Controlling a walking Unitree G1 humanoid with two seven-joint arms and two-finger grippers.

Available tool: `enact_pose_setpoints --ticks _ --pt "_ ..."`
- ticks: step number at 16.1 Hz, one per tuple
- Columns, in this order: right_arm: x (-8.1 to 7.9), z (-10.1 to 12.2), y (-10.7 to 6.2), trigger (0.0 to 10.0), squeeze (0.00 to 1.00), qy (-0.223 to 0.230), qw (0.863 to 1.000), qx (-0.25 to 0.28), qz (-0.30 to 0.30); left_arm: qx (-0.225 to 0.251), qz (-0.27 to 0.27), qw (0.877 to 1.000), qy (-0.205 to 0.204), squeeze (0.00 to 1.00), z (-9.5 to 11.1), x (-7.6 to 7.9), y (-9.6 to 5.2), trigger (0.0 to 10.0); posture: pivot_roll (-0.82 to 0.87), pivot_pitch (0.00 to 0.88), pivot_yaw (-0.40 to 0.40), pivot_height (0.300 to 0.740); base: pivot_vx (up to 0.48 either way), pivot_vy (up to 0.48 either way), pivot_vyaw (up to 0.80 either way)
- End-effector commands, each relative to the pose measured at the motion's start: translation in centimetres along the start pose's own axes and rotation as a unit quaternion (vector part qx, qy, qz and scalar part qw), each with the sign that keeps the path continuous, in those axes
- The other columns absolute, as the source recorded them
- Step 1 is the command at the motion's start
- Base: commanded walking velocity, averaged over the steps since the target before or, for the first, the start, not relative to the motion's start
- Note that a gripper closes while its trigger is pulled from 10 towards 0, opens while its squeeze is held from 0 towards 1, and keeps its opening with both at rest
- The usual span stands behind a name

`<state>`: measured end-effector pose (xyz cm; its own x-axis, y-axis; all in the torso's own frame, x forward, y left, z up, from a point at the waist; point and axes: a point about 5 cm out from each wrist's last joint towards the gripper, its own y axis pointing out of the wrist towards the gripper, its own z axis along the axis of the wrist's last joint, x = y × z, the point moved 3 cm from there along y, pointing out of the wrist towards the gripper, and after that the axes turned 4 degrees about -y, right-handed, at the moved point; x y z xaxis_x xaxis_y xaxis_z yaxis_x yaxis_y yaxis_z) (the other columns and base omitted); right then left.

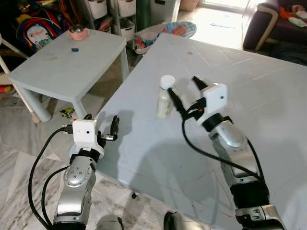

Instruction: Restocking fridge

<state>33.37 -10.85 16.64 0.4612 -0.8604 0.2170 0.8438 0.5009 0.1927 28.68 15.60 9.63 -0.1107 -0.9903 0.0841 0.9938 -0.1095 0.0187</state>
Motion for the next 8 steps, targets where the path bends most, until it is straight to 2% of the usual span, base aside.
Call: enact_pose_setpoints --ticks 1,5,8 --pt "-0.6 0.7 0.4 10.0 0.0 0.002 1.0 0.014 0.026 0.002 -0.002 1.0 0.007 0.0 0.4 0.0 0.1 10.0 0.03 0.1 -0.013 0.74 0.0 0.0 0.0" --pt "-0.6 0.6 0.9 10.0 0.0 -0.009 0.999 0.01 0.047 0.0 -0.003 1.0 0.006 0.0 0.3 0.2 0.1 10.0 0.03 0.104 -0.012 0.74 0.0 0.0 0.0" --pt "-0.4 0.4 2.1 10.0 0.0 -0.009 0.997 0.004 0.079 -0.005 -0.009 1.0 0.006 0.0 0.1 0.4 -0.1 10.0 0.03 0.105 -0.011 0.74 0.0 0.0 0.0"
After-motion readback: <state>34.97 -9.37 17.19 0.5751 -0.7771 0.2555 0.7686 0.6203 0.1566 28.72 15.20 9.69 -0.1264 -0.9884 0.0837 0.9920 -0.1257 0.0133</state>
